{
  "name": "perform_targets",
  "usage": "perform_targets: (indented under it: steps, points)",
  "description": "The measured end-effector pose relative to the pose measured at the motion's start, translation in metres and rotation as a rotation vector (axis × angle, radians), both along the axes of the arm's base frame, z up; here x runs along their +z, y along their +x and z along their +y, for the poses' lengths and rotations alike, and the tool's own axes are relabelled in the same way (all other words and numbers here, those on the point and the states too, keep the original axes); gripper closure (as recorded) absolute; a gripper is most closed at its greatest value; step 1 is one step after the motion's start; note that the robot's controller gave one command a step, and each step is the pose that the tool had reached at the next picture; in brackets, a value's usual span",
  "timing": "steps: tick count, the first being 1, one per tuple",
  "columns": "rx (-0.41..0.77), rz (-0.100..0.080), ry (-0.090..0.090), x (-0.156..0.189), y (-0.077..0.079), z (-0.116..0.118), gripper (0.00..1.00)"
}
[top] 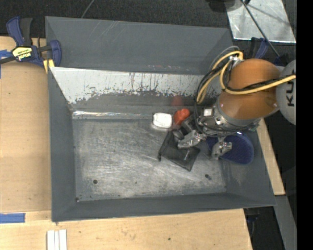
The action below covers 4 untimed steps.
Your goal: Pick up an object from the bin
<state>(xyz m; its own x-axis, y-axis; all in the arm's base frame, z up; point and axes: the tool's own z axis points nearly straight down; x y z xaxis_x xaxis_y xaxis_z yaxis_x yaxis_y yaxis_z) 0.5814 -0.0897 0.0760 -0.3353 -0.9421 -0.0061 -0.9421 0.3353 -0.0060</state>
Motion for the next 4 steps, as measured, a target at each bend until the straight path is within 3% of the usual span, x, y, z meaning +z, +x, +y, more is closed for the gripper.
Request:
perform_targets:
  steps: [1,2,3,4]
  points:
    - [0.0,-0.005,0.003,0.003,0.002,0.002,1.0]
    - [-0.004,0.002,-0.002,0.017,0.003,0.001,1.0]
    - [-0.006,-0.003,-0.004,0.115,0.006,0.001,1.0]
    - [-0.009,0.003,-0.002,0.121,0.007,0.001,1.0]
